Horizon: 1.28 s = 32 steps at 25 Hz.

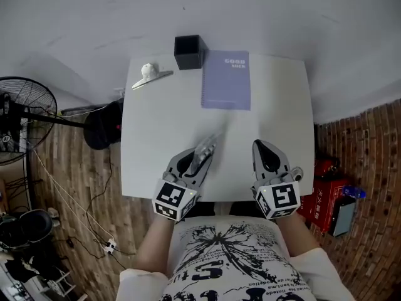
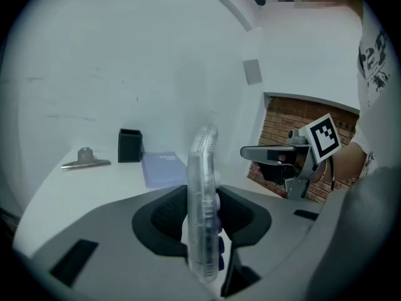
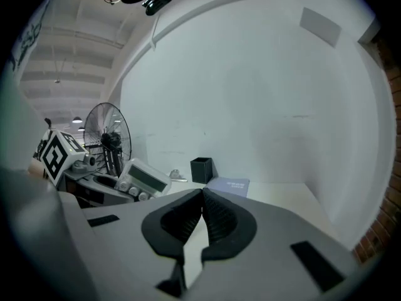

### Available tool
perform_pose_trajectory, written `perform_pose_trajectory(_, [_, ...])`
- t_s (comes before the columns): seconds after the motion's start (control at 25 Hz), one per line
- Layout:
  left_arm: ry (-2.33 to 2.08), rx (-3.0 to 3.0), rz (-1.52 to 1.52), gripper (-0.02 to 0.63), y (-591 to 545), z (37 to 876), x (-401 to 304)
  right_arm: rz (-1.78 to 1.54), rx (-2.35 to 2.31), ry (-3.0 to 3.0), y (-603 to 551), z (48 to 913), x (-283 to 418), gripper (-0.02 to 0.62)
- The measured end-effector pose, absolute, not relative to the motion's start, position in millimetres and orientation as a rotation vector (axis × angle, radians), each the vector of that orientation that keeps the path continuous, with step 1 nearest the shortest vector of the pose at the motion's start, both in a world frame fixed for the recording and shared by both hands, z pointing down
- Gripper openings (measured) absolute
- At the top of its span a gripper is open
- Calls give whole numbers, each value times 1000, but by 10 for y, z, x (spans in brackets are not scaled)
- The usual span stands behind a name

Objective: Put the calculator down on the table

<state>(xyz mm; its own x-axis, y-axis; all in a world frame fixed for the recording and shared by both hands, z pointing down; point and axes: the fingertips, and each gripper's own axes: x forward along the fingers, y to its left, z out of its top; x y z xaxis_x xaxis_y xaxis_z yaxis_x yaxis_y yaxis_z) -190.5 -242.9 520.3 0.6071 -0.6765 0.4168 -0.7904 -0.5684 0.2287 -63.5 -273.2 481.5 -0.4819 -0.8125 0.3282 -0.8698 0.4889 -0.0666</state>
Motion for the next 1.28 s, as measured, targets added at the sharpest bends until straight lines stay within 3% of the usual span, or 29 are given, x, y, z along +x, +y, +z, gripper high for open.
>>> perform_pose_trajectory(0.4, [-1065, 2327, 500, 140, -2603, 5864, -1867, 389, 1448, -2400, -2865, 5163, -651, 15])
perform_pose_trajectory(1.28, [-1285, 2085, 533, 189, -2950, 6176, -2253, 418, 1396, -2331, -2958, 5482, -721, 15])
